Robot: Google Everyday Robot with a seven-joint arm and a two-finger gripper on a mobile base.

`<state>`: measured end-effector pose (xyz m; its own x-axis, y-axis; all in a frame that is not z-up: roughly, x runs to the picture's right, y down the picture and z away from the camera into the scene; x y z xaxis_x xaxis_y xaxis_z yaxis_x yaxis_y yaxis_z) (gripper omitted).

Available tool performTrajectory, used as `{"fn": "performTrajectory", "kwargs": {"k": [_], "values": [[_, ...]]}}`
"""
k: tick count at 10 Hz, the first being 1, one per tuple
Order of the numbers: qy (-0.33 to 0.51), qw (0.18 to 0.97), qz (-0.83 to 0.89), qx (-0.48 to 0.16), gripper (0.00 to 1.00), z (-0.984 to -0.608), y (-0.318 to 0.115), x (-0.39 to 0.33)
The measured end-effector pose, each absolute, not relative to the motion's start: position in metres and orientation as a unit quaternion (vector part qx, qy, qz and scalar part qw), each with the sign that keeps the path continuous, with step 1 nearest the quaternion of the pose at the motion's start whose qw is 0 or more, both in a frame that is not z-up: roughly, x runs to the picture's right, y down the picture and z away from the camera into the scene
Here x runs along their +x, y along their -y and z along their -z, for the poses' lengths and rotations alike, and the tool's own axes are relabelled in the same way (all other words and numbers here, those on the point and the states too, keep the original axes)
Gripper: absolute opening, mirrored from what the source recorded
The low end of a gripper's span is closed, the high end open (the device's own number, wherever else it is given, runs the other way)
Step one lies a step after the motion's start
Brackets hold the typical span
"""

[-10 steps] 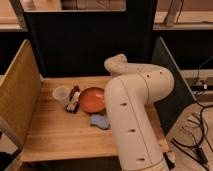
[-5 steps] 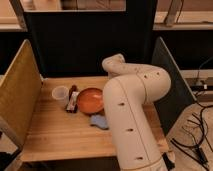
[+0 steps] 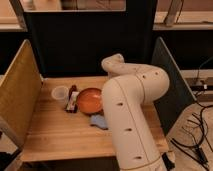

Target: Stand the bottle upright

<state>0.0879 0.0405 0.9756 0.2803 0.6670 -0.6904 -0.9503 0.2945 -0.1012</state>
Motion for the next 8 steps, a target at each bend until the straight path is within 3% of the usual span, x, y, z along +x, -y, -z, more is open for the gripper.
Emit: {"fn": "performTrajectory", "kwargs": {"k": [2,3,8], "values": [[-0.276,0.753,-0.539,-0.258,0.05,-0.975,-0.041,0.093],[-0.275,0.752,-0.542,-0.255,0.01,-0.975,-0.039,0.095],[-0.246,0.755,-0.565,-0.222,0.0,-0.964,-0.001,0.103]]}}
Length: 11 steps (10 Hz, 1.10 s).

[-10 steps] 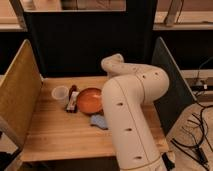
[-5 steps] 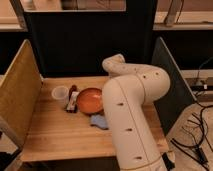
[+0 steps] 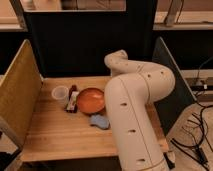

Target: Stand the bottle upright

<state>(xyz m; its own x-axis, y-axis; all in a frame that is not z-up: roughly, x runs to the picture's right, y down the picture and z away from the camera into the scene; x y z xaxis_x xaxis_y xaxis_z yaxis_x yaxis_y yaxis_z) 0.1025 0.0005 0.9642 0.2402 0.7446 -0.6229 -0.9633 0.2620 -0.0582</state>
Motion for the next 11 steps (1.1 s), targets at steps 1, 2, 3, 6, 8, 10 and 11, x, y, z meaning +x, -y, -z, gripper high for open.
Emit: {"fn": "performTrajectory", "kwargs": {"k": [1,2,3,6,8,10,11], "values": [[-0.242,0.756,-0.568,-0.219,0.0,-0.962,0.004,0.104],[-0.235,0.757,-0.572,-0.21,0.0,-0.958,0.013,0.106],[-0.227,0.758,-0.578,-0.199,0.0,-0.953,0.024,0.109],[-0.208,0.757,-0.594,-0.175,0.0,-0.94,0.047,0.118],[-0.199,0.756,-0.601,-0.164,0.0,-0.933,0.056,0.123],[-0.189,0.754,-0.61,-0.153,0.0,-0.924,0.063,0.128],[-0.186,0.754,-0.613,-0.15,0.0,-0.921,0.065,0.129]]}}
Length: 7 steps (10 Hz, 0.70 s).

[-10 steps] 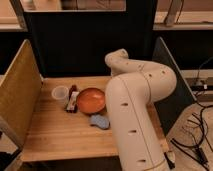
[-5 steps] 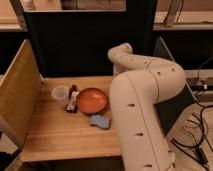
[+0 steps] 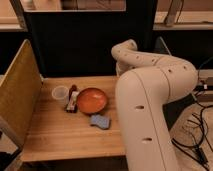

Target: Stand the bottle upright

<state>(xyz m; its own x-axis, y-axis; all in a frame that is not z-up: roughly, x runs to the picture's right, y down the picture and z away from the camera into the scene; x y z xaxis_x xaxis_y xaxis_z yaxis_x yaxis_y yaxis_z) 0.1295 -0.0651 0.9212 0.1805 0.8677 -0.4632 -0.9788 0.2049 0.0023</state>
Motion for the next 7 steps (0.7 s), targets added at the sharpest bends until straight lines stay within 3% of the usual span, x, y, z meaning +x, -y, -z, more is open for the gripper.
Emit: {"fn": "performTrajectory", "kwargs": {"k": [7], "values": [[-0.133,0.752,-0.64,-0.091,0.0,-0.883,0.102,0.146]]}}
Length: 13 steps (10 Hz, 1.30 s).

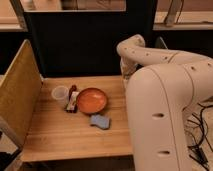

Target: Stand the bottle upright

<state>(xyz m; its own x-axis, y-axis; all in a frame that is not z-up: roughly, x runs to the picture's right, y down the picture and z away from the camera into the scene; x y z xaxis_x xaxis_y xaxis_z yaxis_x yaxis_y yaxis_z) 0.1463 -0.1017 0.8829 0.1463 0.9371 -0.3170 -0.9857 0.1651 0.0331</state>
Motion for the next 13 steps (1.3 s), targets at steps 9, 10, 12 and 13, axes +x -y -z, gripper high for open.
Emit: {"fn": "performTrajectory", "kwargs": {"k": [9,10,12,13], "values": [[-0.014,0.757,-0.649,-0.071,0.0,-0.88,0.084,0.131],[-0.015,0.757,-0.65,-0.071,0.02,-0.879,0.083,0.133],[-0.014,0.758,-0.649,-0.072,0.22,-0.88,0.083,0.13],[-0.014,0.758,-0.648,-0.072,0.31,-0.88,0.083,0.13]]}}
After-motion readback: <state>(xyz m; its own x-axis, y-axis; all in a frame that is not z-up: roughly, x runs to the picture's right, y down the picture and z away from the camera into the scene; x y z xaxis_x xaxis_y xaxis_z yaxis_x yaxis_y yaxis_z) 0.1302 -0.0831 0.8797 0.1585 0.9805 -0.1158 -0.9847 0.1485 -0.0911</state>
